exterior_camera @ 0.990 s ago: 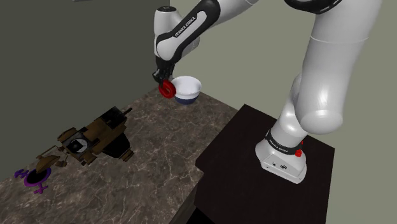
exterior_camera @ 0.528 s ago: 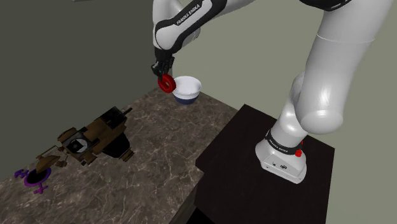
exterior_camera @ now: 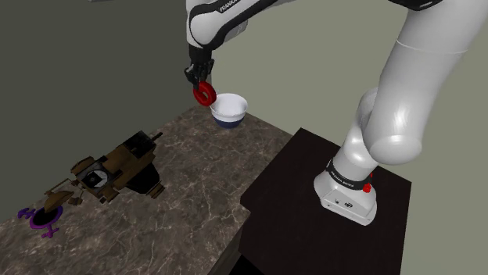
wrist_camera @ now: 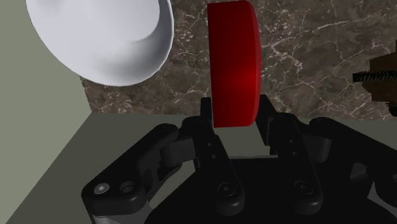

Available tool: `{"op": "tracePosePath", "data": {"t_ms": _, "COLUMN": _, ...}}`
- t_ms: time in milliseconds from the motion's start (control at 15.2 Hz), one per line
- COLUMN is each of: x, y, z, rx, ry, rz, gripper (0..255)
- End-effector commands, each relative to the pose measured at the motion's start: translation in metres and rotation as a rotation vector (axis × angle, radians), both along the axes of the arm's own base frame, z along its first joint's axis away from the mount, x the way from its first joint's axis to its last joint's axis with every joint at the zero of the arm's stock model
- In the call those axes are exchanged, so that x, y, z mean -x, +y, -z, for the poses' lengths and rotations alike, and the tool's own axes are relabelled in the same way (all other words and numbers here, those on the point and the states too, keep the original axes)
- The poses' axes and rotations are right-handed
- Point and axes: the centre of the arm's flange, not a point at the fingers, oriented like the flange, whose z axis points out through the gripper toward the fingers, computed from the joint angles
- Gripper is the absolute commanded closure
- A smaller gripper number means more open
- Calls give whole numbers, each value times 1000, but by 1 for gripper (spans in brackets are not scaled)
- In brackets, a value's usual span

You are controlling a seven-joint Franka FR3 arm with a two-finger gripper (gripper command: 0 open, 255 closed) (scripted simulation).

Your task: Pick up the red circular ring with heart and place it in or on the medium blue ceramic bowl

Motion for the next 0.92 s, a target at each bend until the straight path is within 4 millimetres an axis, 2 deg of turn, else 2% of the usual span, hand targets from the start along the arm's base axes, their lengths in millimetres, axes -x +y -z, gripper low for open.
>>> {"op": "tracePosePath", "data": {"t_ms": 0, "x": 0, "y": 0, "z": -10, "rx": 0, "ry": 0, "rz": 0, "gripper": 255}}
{"op": "tracePosePath", "data": {"t_ms": 660, "x": 0, "y": 0, "z": -61, "rx": 0, "ry": 0, "rz": 0, "gripper": 255}}
{"op": "tracePosePath", "data": {"t_ms": 858, "x": -8, "y": -37, "z": -74, "rx": 0, "ry": 0, "rz": 0, "gripper": 255}}
